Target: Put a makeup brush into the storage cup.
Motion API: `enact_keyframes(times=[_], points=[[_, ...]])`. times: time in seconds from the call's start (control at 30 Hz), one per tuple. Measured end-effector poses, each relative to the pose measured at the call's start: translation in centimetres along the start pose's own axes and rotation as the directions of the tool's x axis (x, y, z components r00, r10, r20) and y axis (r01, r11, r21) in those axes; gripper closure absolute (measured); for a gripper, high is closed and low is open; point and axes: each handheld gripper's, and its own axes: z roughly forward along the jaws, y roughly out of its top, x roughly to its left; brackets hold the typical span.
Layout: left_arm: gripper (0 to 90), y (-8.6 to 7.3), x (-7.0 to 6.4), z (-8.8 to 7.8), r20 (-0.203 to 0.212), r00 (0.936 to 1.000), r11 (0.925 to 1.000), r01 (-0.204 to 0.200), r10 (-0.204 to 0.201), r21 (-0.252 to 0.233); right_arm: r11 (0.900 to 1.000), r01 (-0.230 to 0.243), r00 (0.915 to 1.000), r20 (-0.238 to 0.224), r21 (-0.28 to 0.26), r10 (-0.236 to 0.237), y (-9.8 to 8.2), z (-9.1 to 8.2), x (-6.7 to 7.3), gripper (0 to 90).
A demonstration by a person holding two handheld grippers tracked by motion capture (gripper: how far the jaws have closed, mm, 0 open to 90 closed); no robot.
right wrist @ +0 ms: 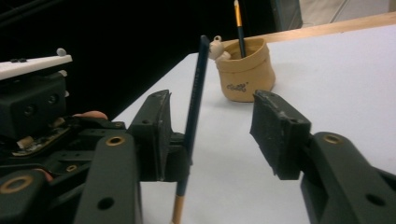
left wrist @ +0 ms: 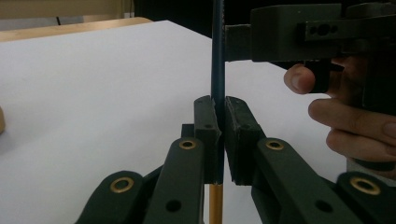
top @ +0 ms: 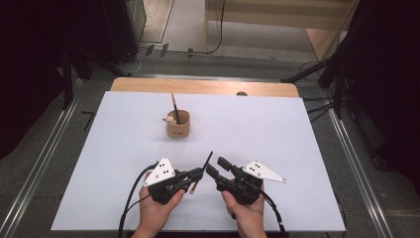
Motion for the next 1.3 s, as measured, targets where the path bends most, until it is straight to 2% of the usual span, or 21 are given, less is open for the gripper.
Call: enact_keyframes(times=[0.17,0.27,0.4,0.53,0.57,0.67,0.77,0.9,1.3], points=[[85.3,0.0,-0.5,0.3,0.013,0.9999,1.0,-0.009,0.009,-0.001,0.999,-0.039,0.9977,-0.056,0.005,0.039,-0.1,0.2,-0.3,60.5],[85.3,0.0,-0.7,0.4,0.022,0.9997,0.9999,-0.015,0.015,0.004,0.998,-0.065,0.9957,-0.066,0.002,0.065,-0.2,0.3,-0.5,65.3],[85.3,-0.1,-0.9,0.6,0.032,0.9993,0.9998,-0.018,0.018,0.006,0.997,-0.076,0.9941,-0.077,0.004,0.076,-0.3,0.2,-0.7,71.9],[85.2,-0.1,-1.1,0.8,0.036,0.9991,0.9997,-0.022,0.022,0.012,0.997,-0.077,0.9938,-0.08,0.018,0.078,-0.4,0.1,-0.7,85.6],[85.2,-0.2,-1.1,0.8,0.036,0.9991,0.9997,-0.022,0.022,0.014,0.996,-0.084,0.9927,-0.085,0.02,0.085,-0.4,0.1,-0.7,86.1],[85.0,-0.2,-1.1,1.0,0.054,0.9986,0.9999,-0.004,0.003,0.012,0.999,-0.046,0.9962,-0.074,0.022,0.047,-0.4,0.0,-0.6,86.5],[84.2,-0.2,-1.2,1.1,0.053,0.9986,1.0,0.003,-0.003,0.009,1.0,-0.017,0.9975,-0.069,0.017,0.018,-0.3,-0.1,-0.4,86.6],[84.1,-0.2,-1.3,1.1,0.051,0.9987,0.9998,-0.009,0.008,0.017,0.999,0.031,0.9981,-0.054,0.02,-0.03,-0.2,-0.2,-0.1,86.7],[84.5,-0.3,-1.5,1.2,0.055,0.9984,0.9992,-0.016,0.014,0.036,0.998,0.07,0.9972,-0.029,0.011,-0.069,0.3,-0.7,0.0,86.7]])
